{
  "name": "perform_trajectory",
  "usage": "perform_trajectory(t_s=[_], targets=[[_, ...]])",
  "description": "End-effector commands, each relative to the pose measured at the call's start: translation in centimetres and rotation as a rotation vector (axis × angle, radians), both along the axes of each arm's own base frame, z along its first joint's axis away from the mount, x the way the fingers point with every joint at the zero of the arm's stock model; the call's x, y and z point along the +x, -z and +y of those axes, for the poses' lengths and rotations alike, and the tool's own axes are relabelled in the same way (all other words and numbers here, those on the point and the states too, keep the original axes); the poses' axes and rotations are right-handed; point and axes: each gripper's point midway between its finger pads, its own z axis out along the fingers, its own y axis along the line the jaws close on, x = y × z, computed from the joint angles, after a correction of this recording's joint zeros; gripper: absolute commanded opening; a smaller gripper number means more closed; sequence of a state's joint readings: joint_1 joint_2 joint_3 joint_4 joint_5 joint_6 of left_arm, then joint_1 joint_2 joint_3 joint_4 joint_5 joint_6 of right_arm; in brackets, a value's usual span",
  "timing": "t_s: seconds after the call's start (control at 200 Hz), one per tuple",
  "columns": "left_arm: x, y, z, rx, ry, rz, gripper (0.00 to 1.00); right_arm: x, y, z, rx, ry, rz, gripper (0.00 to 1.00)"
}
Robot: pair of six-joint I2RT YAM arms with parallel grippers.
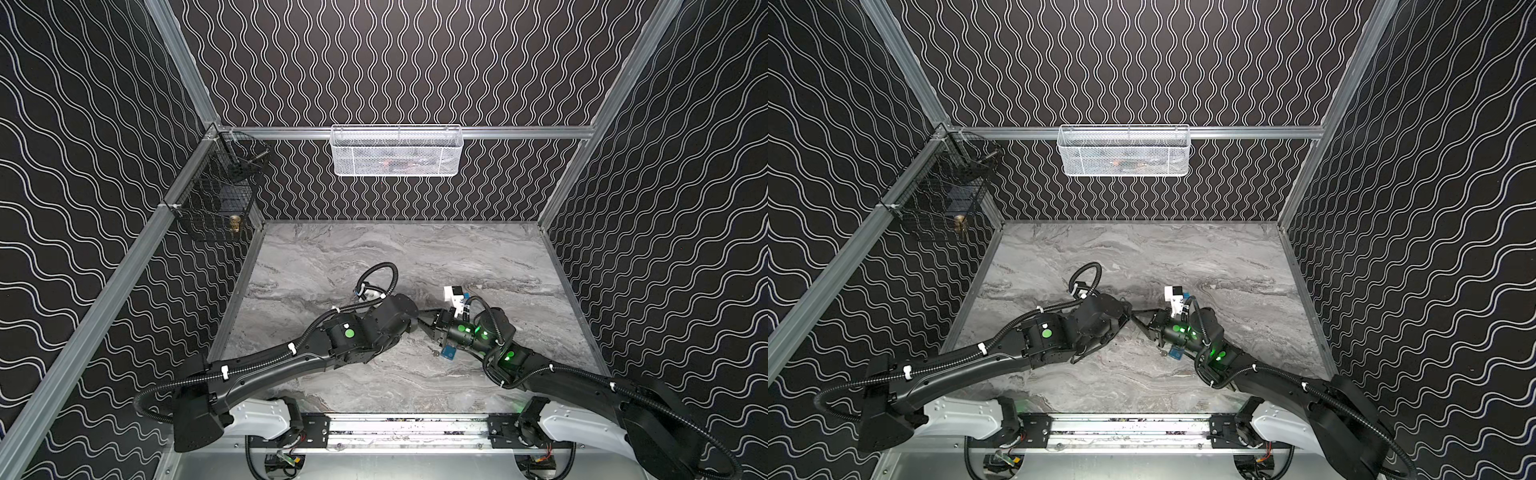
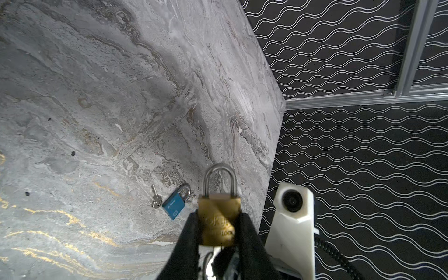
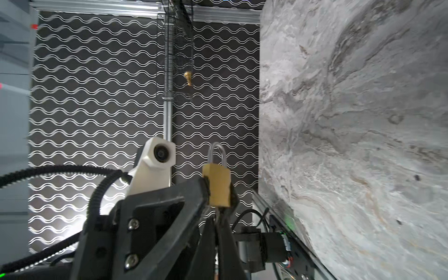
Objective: Unlock with the key
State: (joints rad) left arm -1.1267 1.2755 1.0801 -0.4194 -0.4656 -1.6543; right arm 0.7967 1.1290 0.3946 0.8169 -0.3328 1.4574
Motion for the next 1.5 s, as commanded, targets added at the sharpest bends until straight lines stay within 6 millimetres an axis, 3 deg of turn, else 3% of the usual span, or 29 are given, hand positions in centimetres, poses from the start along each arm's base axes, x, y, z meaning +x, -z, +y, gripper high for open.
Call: perform_trajectory(t_s=[0.0, 0.275, 0.581, 0.696, 0.851, 0.986, 1.046, 1.221, 1.497], targets=[[-1.7, -0.3, -2.8, -0.124, 0.095, 0.068, 0.00, -1.1, -7.2, -0.4, 0.244, -0.040, -0.159, 0.00], [-1.4, -0.8, -2.5, -0.112, 0.086, 0.043, 0.00, -1.3, -7.1, -0.2, 0.198, -0.051, -0.187, 0.00], [-1.3, -2.1, -0.5, 0.005, 0.080, 0.007, 0.00, -1.7, -2.6, 0.5, -0.107, -0.087, -0.293, 0.00], [-1.1, -2.6, 0.0, 0.031, 0.077, -0.004, 0.00, -1.7, -2.1, 0.2, -0.189, -0.074, -0.366, 0.00], [-0.9, -3.1, 0.3, 0.071, 0.086, -0.014, 0.24, -1.7, -2.5, -0.1, -0.273, -0.056, -0.474, 0.00], [-0.8, -3.1, 1.0, 0.096, 0.074, -0.019, 0.51, -1.5, -1.3, -0.5, -0.326, -0.040, -0.483, 0.00], [-0.8, -3.0, 1.5, 0.107, 0.063, -0.017, 0.58, -1.6, -0.9, -0.5, -0.336, -0.046, -0.487, 0.00], [-0.7, -2.7, 2.1, 0.120, 0.058, -0.015, 0.63, -1.9, -1.0, -0.6, -0.336, -0.053, -0.523, 0.00], [-0.5, -2.0, 1.0, 0.118, 0.093, 0.015, 0.55, -1.9, -1.3, -0.4, -0.357, -0.050, -0.556, 0.00]])
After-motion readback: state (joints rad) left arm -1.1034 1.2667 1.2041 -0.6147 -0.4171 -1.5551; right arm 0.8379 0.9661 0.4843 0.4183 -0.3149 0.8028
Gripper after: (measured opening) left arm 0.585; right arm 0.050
